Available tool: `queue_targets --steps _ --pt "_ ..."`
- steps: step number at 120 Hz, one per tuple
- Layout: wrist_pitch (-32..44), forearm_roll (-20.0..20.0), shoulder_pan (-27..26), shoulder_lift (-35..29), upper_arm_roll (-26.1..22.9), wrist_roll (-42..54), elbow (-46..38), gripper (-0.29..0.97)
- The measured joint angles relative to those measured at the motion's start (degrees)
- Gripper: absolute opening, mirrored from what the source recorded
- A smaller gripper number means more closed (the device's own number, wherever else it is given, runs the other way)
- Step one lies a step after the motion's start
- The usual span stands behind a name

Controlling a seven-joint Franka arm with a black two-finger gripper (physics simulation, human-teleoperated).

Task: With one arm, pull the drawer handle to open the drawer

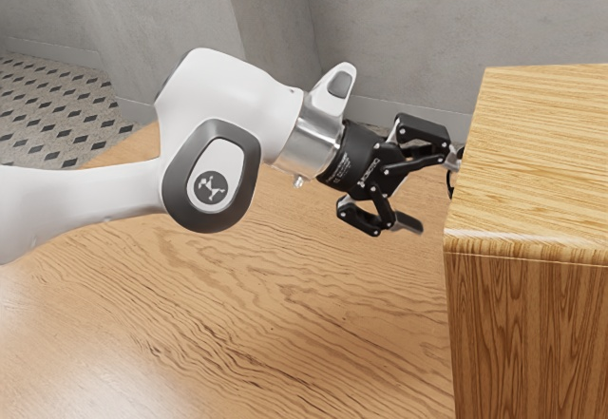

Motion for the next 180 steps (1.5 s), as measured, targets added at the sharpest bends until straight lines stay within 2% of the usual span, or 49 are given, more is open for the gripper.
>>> queue_targets --steps 62,90,110,158,180 --pt "-1.64 0.05 0.76 -0.15 -0.02 -0.85 -0.45 0.65" --pt "-2.94 0.96 2.82 -0.3 -0.67 -0.53 -0.71 0.65" --pt "-4.34 -0.16 6.7 -0.41 -3.66 -0.28 -1.14 0.66" --pt "-5.78 -0.91 10.41 -1.01 -6.45 0.05 -2.68 0.66" --pt "-5.99 -0.82 13.74 -1.4 -9.01 0.16 -3.9 0.66"
